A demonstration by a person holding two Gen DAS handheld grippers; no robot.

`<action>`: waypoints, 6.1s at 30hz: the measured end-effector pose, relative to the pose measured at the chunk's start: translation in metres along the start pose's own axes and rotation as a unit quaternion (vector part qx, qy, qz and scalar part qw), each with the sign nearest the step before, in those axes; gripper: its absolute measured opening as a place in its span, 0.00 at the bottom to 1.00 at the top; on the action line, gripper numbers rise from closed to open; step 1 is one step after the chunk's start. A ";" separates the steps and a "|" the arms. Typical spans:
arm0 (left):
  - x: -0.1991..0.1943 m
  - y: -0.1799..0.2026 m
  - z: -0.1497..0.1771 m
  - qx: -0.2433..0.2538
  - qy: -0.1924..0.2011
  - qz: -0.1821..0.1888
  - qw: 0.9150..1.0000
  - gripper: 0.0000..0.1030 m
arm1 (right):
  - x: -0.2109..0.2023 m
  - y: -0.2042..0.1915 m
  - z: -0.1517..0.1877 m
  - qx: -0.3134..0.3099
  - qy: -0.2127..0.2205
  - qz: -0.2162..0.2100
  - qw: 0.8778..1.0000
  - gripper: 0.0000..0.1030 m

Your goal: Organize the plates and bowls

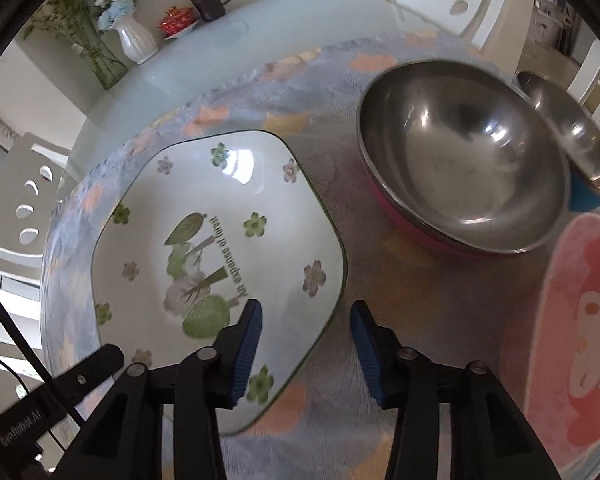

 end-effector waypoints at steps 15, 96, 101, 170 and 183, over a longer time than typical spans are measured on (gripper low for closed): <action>0.003 -0.018 -0.016 0.001 -0.001 -0.003 1.000 0.31 | 0.000 -0.038 0.022 -0.046 -0.001 0.000 0.999 0.29; -0.226 -0.128 0.140 0.085 0.248 0.004 0.965 0.25 | -0.182 -0.162 0.200 -0.190 0.114 -0.143 0.965 0.31; -0.197 -0.151 0.166 0.073 0.215 0.012 0.974 0.25 | -0.157 -0.156 0.239 -0.189 0.084 -0.123 0.971 0.31; -0.138 -0.206 0.181 0.040 0.153 -0.003 0.987 0.27 | -0.090 -0.144 0.255 -0.184 -0.004 -0.060 0.981 0.33; -0.173 -0.195 0.175 0.049 0.182 -0.012 0.982 0.27 | -0.127 -0.154 0.251 -0.188 0.026 -0.072 0.979 0.36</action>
Point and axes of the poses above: each gripper's, at about its wrist camera, not at the fingertips, and x roughly the way its jaws point, y to its right, z to its underside, the point moved 6 cm from there along x, roughly the way its jaws point, and after that the axes turned 5 degrees about -z, right-handed, at the moved point
